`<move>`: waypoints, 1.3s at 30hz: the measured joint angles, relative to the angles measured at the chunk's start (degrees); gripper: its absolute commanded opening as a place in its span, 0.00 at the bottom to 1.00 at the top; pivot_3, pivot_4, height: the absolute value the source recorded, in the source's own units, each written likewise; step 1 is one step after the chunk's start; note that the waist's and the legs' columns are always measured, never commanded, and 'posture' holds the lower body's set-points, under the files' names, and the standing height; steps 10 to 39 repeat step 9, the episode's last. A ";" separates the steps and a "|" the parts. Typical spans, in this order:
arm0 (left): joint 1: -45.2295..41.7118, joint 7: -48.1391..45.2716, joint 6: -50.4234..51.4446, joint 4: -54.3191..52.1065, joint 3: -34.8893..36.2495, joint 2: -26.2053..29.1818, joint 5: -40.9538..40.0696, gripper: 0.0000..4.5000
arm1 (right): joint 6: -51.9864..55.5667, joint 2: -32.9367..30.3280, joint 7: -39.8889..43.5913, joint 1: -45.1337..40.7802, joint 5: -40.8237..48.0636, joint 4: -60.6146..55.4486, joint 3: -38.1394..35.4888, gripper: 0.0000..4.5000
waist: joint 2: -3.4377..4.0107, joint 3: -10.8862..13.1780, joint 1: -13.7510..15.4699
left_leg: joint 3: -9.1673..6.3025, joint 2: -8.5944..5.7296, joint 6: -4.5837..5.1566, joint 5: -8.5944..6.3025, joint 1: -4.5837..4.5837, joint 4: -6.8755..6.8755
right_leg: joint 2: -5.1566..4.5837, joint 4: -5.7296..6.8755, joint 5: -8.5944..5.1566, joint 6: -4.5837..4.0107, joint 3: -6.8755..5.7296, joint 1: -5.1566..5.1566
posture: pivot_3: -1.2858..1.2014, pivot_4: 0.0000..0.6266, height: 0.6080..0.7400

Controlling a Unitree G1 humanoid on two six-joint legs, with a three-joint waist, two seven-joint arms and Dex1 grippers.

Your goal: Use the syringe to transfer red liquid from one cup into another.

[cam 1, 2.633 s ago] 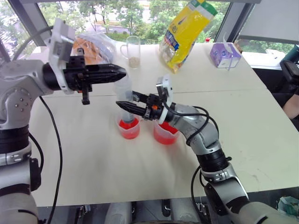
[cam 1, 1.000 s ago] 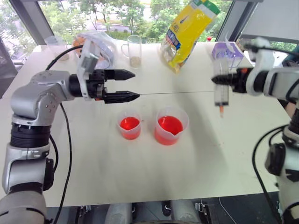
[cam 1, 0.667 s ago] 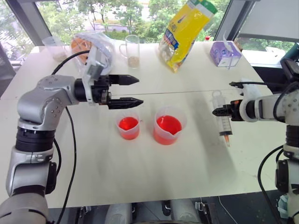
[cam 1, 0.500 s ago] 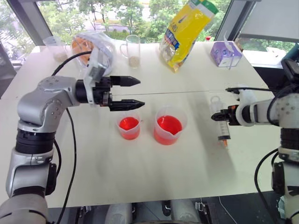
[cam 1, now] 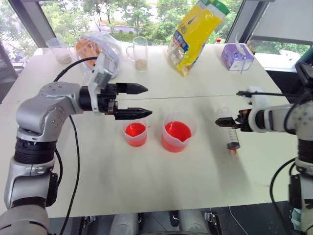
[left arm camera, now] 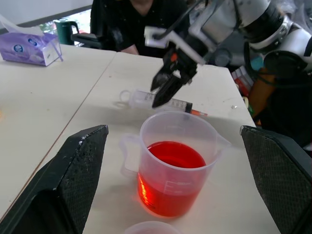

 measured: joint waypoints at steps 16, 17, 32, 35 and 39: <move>2.09 -1.98 0.27 -0.67 0.11 3.83 -0.07 1.00 | -0.01 -9.56 14.14 4.56 13.27 -18.63 -14.74 0.98 | -0.04 -0.02 0.06 | -0.06 0.02 0.00 0.00 0.02 0.01 | -0.01 -0.01 -0.01 0.00 -0.04 0.06 | 0.52 0.24 1.00; 2.09 -1.98 0.27 -0.67 0.11 3.83 -0.07 1.00 | -0.01 -9.56 14.14 4.56 13.27 -18.63 -14.74 0.98 | -0.04 -0.02 0.06 | -0.06 0.02 0.00 0.00 0.02 0.01 | -0.01 -0.01 -0.01 0.00 -0.04 0.06 | 0.52 0.24 1.00; 2.09 -1.98 0.27 -0.67 0.11 3.83 -0.07 1.00 | -0.01 -9.56 14.14 4.56 13.27 -18.63 -14.74 0.98 | -0.04 -0.02 0.06 | -0.06 0.02 0.00 0.00 0.02 0.01 | -0.01 -0.01 -0.01 0.00 -0.04 0.06 | 0.52 0.24 1.00; 2.09 -1.98 0.27 -0.67 0.11 3.83 -0.07 1.00 | -0.01 -9.56 14.14 4.56 13.27 -18.63 -14.74 0.98 | -0.04 -0.02 0.06 | -0.06 0.02 0.00 0.00 0.02 0.01 | -0.01 -0.01 -0.01 0.00 -0.04 0.06 | 0.52 0.24 1.00; 2.09 -1.98 0.27 -0.67 0.11 3.83 -0.07 1.00 | -0.01 -9.56 14.14 4.56 13.27 -18.63 -14.74 0.98 | -0.04 -0.02 0.06 | -0.06 0.02 0.00 0.00 0.02 0.01 | -0.01 -0.01 -0.01 0.00 -0.04 0.06 | 0.52 0.24 1.00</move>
